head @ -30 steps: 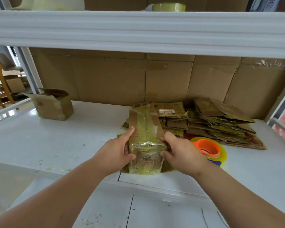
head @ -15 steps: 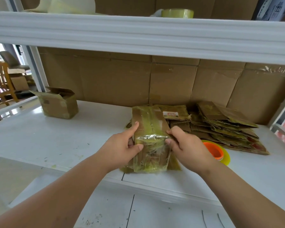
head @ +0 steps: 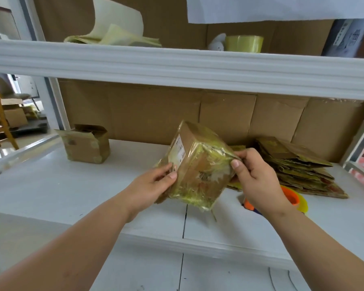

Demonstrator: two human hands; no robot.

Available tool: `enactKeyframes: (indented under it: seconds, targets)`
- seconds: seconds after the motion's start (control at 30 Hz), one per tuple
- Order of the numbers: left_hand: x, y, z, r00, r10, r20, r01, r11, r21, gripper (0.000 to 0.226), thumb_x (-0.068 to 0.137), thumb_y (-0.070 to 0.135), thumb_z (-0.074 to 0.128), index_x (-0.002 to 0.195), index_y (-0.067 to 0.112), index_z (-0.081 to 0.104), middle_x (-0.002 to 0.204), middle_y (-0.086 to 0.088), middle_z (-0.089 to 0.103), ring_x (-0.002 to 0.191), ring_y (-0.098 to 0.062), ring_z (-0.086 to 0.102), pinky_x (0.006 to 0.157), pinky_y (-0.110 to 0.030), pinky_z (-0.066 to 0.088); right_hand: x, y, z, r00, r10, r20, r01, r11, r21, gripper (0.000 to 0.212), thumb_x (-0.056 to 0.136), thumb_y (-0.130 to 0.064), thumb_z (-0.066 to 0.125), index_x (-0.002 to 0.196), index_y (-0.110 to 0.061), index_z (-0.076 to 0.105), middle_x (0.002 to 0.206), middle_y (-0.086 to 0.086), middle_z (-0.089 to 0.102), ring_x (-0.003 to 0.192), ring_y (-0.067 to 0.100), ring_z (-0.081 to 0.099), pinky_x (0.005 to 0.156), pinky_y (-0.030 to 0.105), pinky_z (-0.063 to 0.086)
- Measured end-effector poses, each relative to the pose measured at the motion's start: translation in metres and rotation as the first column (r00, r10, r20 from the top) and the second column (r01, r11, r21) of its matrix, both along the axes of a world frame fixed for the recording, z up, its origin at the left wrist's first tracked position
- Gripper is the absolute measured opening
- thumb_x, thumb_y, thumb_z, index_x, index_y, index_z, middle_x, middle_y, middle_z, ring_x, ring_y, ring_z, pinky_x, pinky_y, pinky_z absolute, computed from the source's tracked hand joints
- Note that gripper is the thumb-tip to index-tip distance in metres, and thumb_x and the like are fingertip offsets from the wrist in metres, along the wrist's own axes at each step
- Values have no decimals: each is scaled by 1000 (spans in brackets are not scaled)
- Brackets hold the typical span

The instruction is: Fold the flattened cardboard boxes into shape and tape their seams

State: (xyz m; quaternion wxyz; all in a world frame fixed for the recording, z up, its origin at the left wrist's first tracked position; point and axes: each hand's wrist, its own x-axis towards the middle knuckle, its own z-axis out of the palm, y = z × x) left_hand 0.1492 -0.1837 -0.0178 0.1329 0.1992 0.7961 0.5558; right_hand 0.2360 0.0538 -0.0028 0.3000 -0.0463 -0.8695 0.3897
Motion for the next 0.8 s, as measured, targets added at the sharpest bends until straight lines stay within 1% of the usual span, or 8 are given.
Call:
enactKeyframes:
  seconds: [0.07, 0.17, 0.27, 0.43, 0.53, 0.63, 0.7, 0.8]
  targets:
    - [-4, -16, 2, 999, 27, 29, -29, 997, 73, 34, 100, 46, 48, 133, 45, 54, 126, 20, 55, 105, 5, 53, 74, -13, 39, -4, -17, -2, 999, 21, 31, -16, 987, -158, 9, 104, -21, 47, 101, -23, 55, 87, -1, 68, 74, 5, 67, 53, 14, 48]
    - [-15, -52, 7, 976, 169, 137, -194, 961, 196, 28, 105, 43, 40, 118, 43, 65, 119, 18, 61, 120, -8, 52, 103, -29, 40, -12, -40, -12, 997, 57, 51, -33, 921, -387, 13, 105, -21, 46, 104, -19, 59, 87, 7, 70, 69, 17, 67, 70, 33, 56]
    - [-28, -95, -1, 925, 313, 215, -357, 910, 212, 35, 104, 29, 42, 133, 37, 60, 151, 7, 43, 143, -19, 33, 120, -45, 24, -22, -61, -23, 993, 82, 79, -21, 813, -582, 18, 106, -18, 42, 106, -9, 59, 82, 11, 65, 63, 19, 59, 84, 42, 56]
    - [-45, -149, -19, 868, 422, 262, -457, 885, 87, 62, 97, -1, 39, 149, 34, 41, 157, 3, 36, 144, -25, 31, 120, -47, 25, -49, -96, -41, 974, 155, 164, 40, 596, -802, 22, 107, -17, 40, 103, -2, 55, 70, 10, 57, 58, 20, 51, 76, 38, 54]
    - [-55, -168, -34, 824, 411, 390, -485, 867, 113, 68, 100, 17, 55, 157, 31, 21, 147, 2, 48, 134, -23, 46, 115, -47, 33, -67, -117, -50, 963, 214, 162, 61, 414, -908, 23, 107, -15, 39, 95, -5, 55, 62, 8, 52, 53, 19, 47, 79, 42, 55]
    - [-63, -176, -43, 797, 346, 495, -436, 897, 74, 46, 97, 45, 58, 139, 29, 48, 131, 0, 63, 115, -25, 62, 103, -48, 45, -86, -129, -60, 942, 263, 207, 141, 251, -958, 24, 107, -15, 37, 101, -2, 56, 52, 6, 51, 44, 17, 48, 78, 44, 56]
    - [-72, -178, -43, 781, 283, 557, -424, 895, 139, 37, 96, 50, 54, 125, 27, 59, 117, -3, 72, 106, -28, 68, 93, -49, 51, -99, -130, -66, 901, 311, 302, 217, 280, -935, 27, 108, -17, 36, 105, 1, 57, 55, 9, 53, 44, 18, 52, 72, 43, 56]
    - [-90, -178, -39, 778, 301, 552, -469, 863, 190, 41, 95, 52, 54, 124, 24, 60, 108, -7, 75, 103, -31, 70, 90, -47, 54, -119, -125, -74, 817, 310, 487, 286, 515, -808, 32, 108, -21, 36, 107, 2, 59, 66, 16, 62, 52, 23, 55, 66, 39, 54]
